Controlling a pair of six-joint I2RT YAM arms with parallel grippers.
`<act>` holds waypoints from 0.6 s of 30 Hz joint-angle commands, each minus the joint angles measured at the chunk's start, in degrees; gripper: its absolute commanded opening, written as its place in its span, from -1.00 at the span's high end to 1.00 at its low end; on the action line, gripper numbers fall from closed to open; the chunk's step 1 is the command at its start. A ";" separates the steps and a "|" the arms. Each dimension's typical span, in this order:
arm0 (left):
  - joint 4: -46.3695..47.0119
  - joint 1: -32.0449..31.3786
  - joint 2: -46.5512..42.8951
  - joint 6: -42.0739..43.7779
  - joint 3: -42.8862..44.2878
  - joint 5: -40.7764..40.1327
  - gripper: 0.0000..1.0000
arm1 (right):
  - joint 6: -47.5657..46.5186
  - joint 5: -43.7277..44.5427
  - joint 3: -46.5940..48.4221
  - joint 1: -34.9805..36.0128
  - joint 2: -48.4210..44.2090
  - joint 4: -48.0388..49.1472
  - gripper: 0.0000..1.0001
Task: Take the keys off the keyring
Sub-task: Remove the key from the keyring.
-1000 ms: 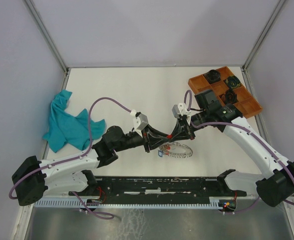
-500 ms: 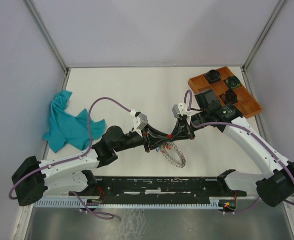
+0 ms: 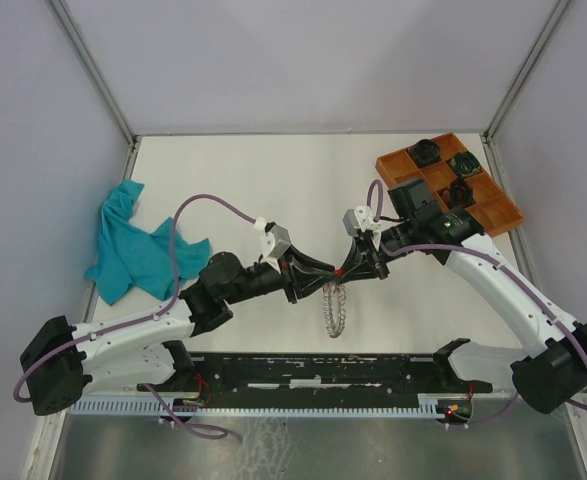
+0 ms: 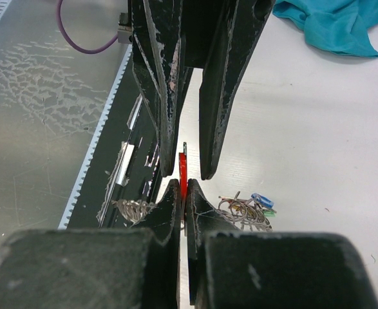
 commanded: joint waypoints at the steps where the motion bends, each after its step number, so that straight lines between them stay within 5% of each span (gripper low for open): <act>1: 2.22 -0.25 -1.28 -1.46 2.31 -0.96 0.40 | 0.42 -2.04 2.18 0.29 -0.42 2.49 0.99; 18: 1.93 -0.25 1.85 -1.89 3.45 1.85 0.45 | 0.95 -1.98 2.00 0.28 -0.40 3.04 0.99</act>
